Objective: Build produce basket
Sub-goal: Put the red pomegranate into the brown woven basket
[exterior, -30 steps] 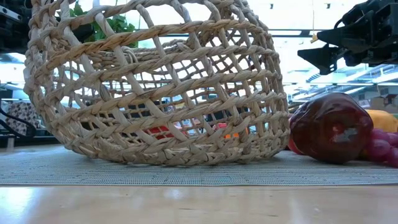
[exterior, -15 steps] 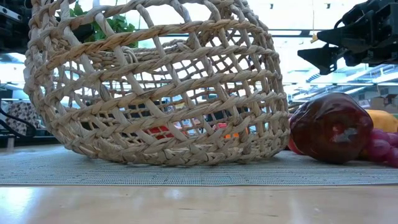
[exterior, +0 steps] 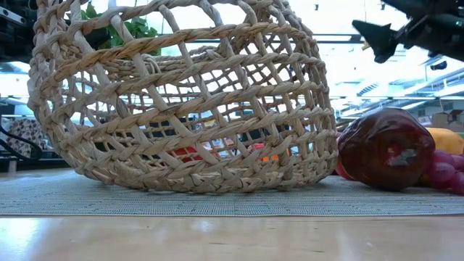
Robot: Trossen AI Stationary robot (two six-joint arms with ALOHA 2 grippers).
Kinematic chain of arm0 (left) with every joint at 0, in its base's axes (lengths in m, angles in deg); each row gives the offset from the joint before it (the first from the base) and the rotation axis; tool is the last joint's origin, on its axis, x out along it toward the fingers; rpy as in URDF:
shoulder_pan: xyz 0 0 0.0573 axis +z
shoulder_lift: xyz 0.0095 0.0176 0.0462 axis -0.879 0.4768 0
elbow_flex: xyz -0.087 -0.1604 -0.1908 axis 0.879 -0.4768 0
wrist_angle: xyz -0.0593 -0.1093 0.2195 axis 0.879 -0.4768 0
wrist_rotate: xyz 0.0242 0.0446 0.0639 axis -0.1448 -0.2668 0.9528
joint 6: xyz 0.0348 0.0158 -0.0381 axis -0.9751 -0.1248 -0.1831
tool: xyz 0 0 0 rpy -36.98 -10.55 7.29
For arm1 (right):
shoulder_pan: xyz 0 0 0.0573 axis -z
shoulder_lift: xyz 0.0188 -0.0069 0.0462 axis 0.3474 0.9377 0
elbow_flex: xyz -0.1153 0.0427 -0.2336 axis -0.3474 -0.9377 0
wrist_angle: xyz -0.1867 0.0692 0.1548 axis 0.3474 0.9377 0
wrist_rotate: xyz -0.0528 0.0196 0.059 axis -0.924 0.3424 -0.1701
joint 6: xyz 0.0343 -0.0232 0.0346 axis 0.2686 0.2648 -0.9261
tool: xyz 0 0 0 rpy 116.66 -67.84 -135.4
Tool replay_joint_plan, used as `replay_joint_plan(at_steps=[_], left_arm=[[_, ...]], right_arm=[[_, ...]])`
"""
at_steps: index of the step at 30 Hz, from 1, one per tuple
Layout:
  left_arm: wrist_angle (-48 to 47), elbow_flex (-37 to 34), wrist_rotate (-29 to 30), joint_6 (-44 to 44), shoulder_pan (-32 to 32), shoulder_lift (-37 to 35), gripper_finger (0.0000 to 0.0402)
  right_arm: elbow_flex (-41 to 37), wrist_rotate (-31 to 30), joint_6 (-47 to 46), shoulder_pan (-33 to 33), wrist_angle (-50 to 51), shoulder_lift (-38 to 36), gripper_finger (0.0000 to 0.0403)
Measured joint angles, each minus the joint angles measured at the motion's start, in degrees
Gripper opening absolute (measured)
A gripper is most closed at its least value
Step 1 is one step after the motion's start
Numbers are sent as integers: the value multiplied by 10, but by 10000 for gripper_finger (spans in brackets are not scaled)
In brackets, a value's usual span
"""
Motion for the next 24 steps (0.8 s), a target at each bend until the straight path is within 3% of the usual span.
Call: replay_joint_plan(at_steps=[9, 17, 24], left_arm=[[0, 0, 0, 0, 0, 0, 34], [0, 0, 0, 0, 0, 0, 30], [0, 0, 0, 0, 0, 0, 32]], right_arm=[[0, -39, -34, 0, -19, 0, 348], [3, -125, -61, 6, -2, 13, 348], [99, -144, -91, 60, 255, 51, 348]])
